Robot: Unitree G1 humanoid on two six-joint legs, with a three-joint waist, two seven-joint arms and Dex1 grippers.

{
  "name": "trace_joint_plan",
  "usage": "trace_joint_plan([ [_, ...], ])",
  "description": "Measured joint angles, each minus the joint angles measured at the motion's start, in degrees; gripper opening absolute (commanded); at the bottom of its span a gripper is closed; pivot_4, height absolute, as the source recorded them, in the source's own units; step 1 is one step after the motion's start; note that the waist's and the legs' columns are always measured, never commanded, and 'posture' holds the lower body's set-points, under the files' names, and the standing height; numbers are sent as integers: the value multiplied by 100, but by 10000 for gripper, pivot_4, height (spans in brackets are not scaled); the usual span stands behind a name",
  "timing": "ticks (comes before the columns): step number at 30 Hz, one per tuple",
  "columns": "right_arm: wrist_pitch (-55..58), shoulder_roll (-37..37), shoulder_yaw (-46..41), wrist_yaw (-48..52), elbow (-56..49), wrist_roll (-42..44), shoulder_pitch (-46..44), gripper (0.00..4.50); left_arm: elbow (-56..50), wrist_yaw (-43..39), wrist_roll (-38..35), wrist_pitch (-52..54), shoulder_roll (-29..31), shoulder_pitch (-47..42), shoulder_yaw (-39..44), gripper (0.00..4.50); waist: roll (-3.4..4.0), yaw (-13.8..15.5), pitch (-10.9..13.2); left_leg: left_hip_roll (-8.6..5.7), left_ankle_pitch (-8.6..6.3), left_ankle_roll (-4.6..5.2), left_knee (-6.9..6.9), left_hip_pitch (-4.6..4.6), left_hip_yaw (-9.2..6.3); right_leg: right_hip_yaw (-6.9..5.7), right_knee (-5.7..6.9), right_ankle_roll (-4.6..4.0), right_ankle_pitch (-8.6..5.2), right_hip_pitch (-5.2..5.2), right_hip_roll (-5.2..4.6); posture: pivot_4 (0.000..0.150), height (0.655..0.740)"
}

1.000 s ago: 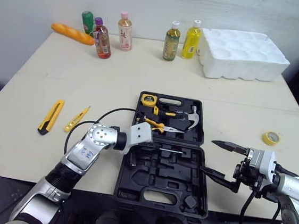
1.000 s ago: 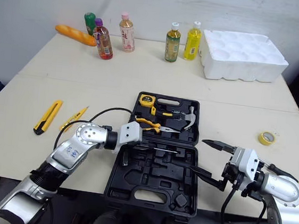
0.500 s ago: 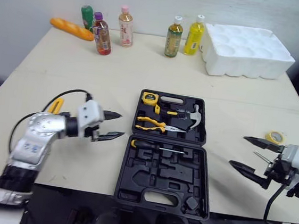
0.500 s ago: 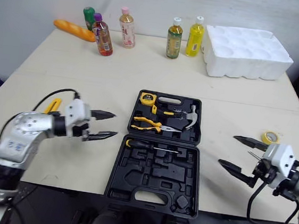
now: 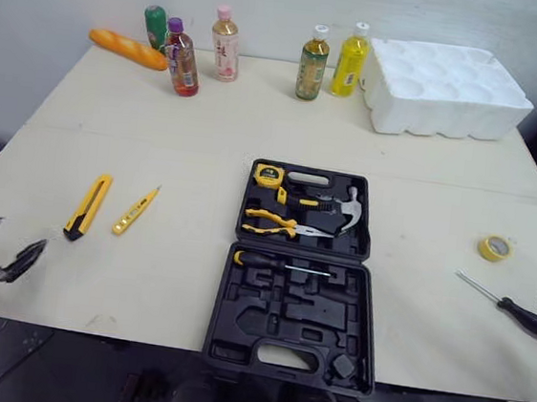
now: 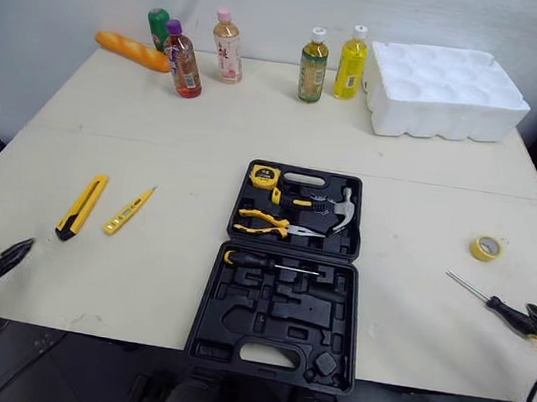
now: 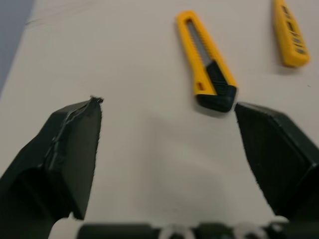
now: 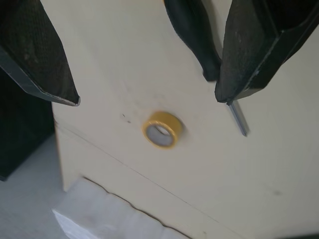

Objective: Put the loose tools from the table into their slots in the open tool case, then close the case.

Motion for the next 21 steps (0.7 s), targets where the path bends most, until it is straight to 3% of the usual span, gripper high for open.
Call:
trace_joint_plan([
  [10,-618,-114,-490,-685,1489,-7,456,45000,1210,834,43,-339,-44,158,332,44469,-1,-16,-2,3,-6,-8,-11,4,8,12,4,-12,-6,-14,-2,1500,7400],
  [21,-915,-76,-268,-775,1659,-12,233,45000,1621,824,34,-597,164,-93,147,44469,4,-139,-5,4,-5,-10,-11,4,12,13,9,-14,-6,-14,-2,1500,7400],
])
